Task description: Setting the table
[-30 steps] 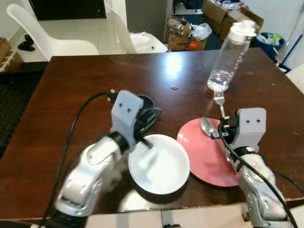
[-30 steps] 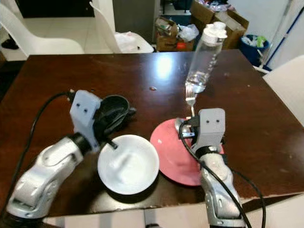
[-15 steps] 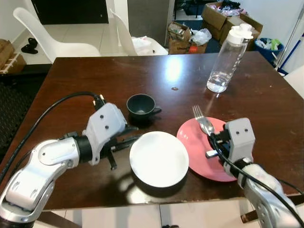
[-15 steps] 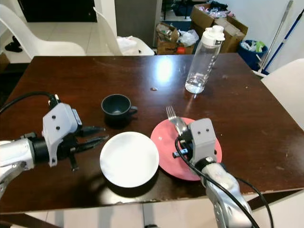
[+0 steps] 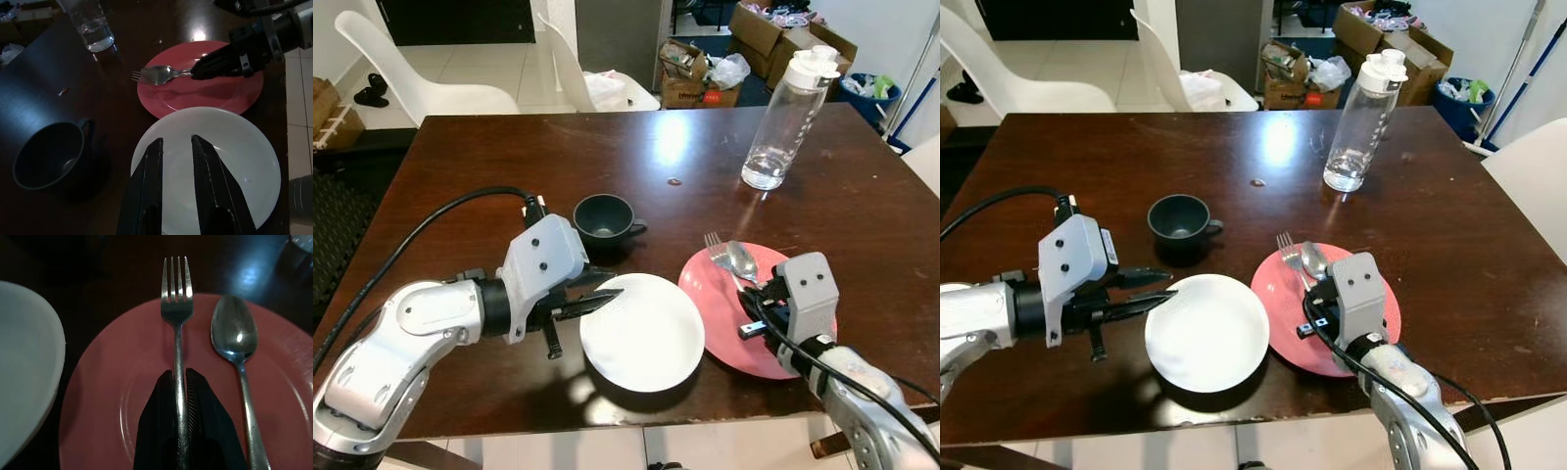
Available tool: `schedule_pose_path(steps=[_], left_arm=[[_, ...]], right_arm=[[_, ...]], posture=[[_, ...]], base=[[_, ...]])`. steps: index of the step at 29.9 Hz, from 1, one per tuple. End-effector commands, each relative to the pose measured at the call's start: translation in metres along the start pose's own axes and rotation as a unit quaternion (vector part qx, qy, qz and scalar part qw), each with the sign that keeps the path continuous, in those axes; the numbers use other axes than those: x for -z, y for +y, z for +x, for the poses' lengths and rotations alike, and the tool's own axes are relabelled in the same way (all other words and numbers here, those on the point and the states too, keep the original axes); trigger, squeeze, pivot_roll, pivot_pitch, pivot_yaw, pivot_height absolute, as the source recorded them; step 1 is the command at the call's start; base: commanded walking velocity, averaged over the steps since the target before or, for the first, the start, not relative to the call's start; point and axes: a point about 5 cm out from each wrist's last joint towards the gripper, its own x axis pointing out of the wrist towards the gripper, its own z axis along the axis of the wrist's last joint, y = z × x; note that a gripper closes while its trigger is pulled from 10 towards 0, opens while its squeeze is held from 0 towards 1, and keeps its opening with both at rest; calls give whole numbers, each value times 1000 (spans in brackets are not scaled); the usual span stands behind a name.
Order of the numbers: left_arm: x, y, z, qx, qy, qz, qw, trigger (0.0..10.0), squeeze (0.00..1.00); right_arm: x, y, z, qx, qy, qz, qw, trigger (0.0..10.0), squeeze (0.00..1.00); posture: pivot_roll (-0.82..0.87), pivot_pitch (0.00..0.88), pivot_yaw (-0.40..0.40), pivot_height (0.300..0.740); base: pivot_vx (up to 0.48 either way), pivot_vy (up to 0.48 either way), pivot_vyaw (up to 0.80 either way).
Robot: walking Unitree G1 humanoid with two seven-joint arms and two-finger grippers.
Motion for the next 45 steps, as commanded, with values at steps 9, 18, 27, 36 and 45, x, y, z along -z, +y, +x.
schedule_pose_path(steps=[9, 18, 27, 36, 45], left_arm=[[2, 0, 5, 0, 2, -8, 1000, 10000, 0], [5, 6, 11, -39, -8, -15, 999, 10000, 0], [13, 11, 30, -163, -29, -97, 981, 10000, 0], [36, 15, 28, -251, -16, -150, 956, 10000, 0], [41, 18, 31, -276, -9, -153, 949, 10000, 0]], right_arm=[[8, -7, -1, 37, 11, -13, 999, 10000, 1000], [-26, -14, -1, 88, -83, -21, 992, 10000, 0], [-48, 9, 9, 116, -176, 21, 977, 10000, 0], [-47, 15, 17, 114, -180, 80, 974, 10000, 0], [-46, 13, 17, 122, -183, 79, 972, 10000, 0]], posture=[[-84, 87, 78, 740], [-88, 83, 82, 740], [-85, 71, 77, 740], [-75, 67, 67, 740], [-80, 64, 66, 740]], base=[[0, 0, 0], [0, 0, 0], [0, 0, 0], [0, 0, 0], [0, -227, 0]])
